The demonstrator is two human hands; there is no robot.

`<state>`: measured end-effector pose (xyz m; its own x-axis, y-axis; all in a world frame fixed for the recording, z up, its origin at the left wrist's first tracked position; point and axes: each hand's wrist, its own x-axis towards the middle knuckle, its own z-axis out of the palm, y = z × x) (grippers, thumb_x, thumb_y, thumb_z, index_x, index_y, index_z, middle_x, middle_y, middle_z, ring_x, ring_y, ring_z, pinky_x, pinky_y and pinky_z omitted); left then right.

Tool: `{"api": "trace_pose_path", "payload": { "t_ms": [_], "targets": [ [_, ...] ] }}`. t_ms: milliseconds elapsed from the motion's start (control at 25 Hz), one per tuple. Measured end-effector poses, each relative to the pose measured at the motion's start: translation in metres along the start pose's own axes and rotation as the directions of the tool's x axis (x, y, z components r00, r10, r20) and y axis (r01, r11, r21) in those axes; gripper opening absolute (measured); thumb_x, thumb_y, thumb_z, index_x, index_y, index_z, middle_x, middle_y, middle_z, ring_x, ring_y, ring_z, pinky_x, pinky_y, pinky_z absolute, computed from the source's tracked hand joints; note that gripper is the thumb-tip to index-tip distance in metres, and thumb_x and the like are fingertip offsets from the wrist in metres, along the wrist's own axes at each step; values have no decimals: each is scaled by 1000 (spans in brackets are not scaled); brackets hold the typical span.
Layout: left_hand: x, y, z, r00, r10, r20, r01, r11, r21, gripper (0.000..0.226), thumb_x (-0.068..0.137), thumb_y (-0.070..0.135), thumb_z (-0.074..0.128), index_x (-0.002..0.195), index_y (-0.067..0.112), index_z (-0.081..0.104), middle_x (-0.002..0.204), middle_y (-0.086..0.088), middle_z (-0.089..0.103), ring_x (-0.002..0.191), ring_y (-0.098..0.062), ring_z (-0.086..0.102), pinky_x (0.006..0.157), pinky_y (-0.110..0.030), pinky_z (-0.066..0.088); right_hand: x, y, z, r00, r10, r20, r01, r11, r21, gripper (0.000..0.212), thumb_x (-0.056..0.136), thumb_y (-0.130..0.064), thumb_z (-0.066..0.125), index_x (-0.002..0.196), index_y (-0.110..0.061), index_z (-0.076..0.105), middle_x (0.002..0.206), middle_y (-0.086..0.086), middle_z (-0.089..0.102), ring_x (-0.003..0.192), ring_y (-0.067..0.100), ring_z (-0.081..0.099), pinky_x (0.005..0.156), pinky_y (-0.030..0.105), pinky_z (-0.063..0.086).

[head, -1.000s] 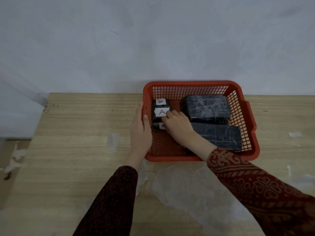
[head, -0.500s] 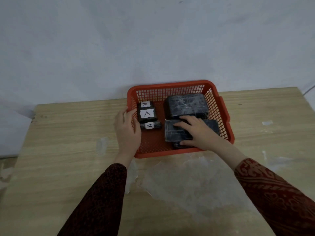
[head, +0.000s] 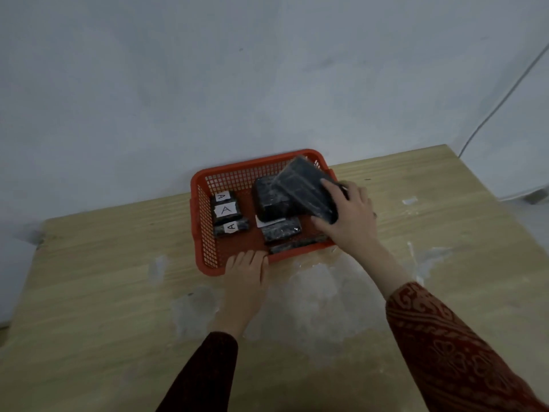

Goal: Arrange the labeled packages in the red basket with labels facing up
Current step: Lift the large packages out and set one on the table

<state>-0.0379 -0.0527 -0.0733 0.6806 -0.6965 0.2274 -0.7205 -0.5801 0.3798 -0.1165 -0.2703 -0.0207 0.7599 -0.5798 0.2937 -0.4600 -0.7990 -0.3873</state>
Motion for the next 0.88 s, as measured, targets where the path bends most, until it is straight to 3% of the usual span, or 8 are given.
{"api": "trace_pose_path", "payload": {
  "t_ms": [80,200,280,360,520,680,760,880],
  "targets": [
    [0,-2,0,1000,10,22,-10,999,36,37,95,25,31,92,13,66,85,-3,67,78,-25,60,73,-38,43,-28,24,-5,954,290,-76,-276,948,157,73,75,-42,71,137,-26,37,130,14,44,116,32,42,93,47,42],
    [-1,-2,1,1000,4,26,-5,999,46,38,96,26,30,94,13,66,87,-3,67,80,-24,59,73,-38,42,-77,58,0,759,651,12,-626,724,290,74,78,-36,70,139,-19,32,134,19,39,118,39,45,99,50,42],
    [-3,-2,3,999,-10,31,8,999,50,38,96,26,30,97,13,65,89,-2,66,82,-23,58,75,-37,40,-105,69,8,656,746,119,-753,633,180,72,80,-38,67,139,-19,31,138,20,36,121,43,42,104,55,36],
    [-3,-3,5,999,-11,30,9,999,51,38,96,26,29,99,13,64,90,-2,66,83,-23,57,75,-37,39,-123,71,15,642,747,174,-762,646,39,70,81,-39,66,138,-18,32,140,20,34,124,44,37,107,57,28],
    [-3,-5,9,1000,18,-2,-18,998,56,37,97,25,29,101,12,64,91,-2,65,83,-23,56,75,-35,37,-110,57,11,768,635,79,-640,766,62,64,82,-37,65,135,-13,36,144,21,33,131,41,30,109,57,24],
    [-4,-7,14,997,30,-65,-26,998,54,34,97,23,33,100,11,65,88,-3,65,80,-22,56,74,-33,35,-49,17,10,990,141,-16,-134,966,220,34,85,-16,64,118,-12,56,126,13,54,119,26,47,101,40,40],
    [-4,-9,16,997,34,-74,-29,997,66,31,97,22,36,98,11,65,86,-4,65,78,-23,56,72,-33,36,-15,-6,21,985,-114,127,83,971,225,24,85,-8,61,108,-14,62,110,8,61,104,22,55,90,36,49],
    [-4,-10,19,996,46,-77,-40,996,80,27,96,19,41,98,10,65,86,-4,65,77,-24,57,71,-33,36,21,-27,49,834,-296,465,273,955,117,24,87,-11,58,109,-19,64,109,8,60,104,25,53,85,42,50]
  ]
}}
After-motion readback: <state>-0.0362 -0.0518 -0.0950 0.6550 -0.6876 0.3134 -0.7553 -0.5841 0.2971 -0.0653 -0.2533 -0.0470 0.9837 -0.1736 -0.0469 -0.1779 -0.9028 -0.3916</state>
